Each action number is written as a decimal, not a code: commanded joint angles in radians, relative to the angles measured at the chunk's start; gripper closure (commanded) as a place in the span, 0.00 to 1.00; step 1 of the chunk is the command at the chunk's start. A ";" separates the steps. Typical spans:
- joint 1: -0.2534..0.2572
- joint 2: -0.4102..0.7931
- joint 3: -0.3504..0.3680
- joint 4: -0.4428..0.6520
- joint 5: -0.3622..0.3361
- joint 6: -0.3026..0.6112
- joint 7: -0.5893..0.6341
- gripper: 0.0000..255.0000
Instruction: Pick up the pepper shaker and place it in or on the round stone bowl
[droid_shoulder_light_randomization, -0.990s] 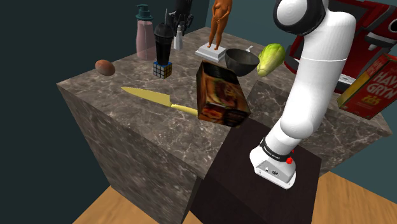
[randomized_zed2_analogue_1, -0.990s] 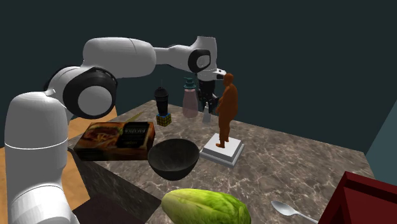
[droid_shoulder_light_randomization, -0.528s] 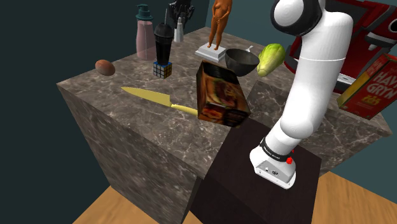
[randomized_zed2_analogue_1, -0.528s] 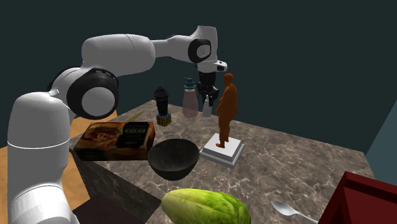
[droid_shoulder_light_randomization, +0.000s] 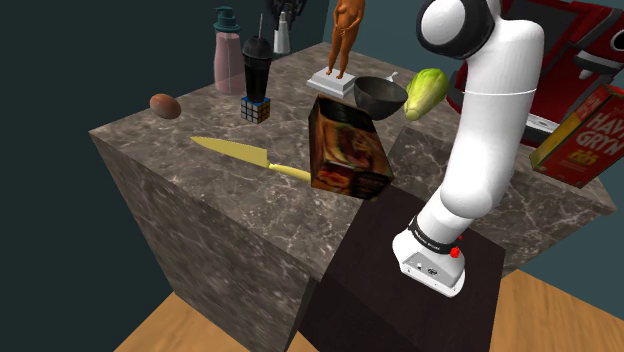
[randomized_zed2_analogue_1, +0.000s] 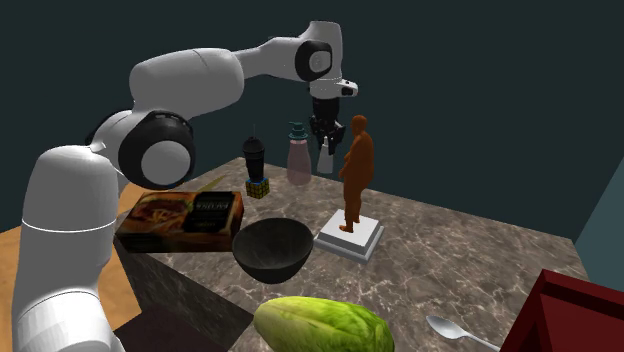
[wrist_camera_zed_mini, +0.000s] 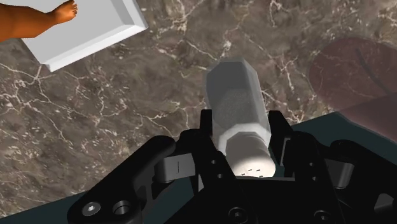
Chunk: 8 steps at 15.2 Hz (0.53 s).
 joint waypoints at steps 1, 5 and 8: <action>-0.001 0.020 0.000 0.061 0.000 -0.041 0.000 1.00; -0.002 0.074 0.000 0.204 0.000 -0.131 0.003 1.00; -0.002 0.144 0.001 0.366 0.001 -0.221 0.005 1.00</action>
